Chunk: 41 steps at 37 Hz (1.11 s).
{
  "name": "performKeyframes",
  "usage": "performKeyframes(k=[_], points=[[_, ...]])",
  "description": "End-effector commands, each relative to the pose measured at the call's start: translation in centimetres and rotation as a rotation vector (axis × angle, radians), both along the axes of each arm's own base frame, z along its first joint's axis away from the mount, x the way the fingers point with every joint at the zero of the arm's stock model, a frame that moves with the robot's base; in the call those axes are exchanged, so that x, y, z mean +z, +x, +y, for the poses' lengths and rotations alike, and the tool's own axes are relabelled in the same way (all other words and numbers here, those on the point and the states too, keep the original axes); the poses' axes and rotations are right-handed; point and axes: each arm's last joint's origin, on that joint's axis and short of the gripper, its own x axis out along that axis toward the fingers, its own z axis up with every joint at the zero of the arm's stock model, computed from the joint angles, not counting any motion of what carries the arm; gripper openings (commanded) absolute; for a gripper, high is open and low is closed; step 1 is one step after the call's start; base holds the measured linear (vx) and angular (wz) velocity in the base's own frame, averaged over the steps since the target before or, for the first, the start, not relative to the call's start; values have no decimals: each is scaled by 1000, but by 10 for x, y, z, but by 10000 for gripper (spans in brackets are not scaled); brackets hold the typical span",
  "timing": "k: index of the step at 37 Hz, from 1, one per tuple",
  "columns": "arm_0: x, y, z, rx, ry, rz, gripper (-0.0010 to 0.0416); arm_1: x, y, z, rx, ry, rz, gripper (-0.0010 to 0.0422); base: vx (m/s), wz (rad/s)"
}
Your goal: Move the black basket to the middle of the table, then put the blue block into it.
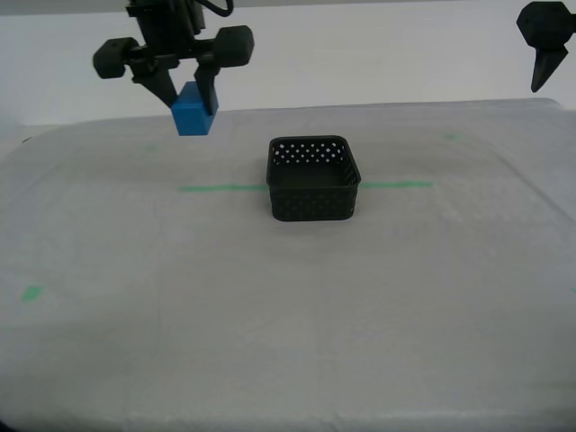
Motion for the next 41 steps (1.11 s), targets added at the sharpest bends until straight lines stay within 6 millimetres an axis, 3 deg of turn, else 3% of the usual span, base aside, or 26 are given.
performKeyframes(k=[1, 12, 27, 41], points=[[0, 0, 0, 2, -1, 0, 399, -2, 7, -17, -20, -4, -3, 0, 0, 0], [0, 0, 0, 2, -1, 0, 399, -15, 29, -67, -76, -20, -13, 0, 0, 0], [0, 0, 0, 2, -1, 0, 398, -36, 42, -121, -130, -34, -11, 0, 0, 0], [0, 0, 0, 2, -1, 0, 399, -55, 47, -140, -106, -60, 19, 4, 0, 0]])
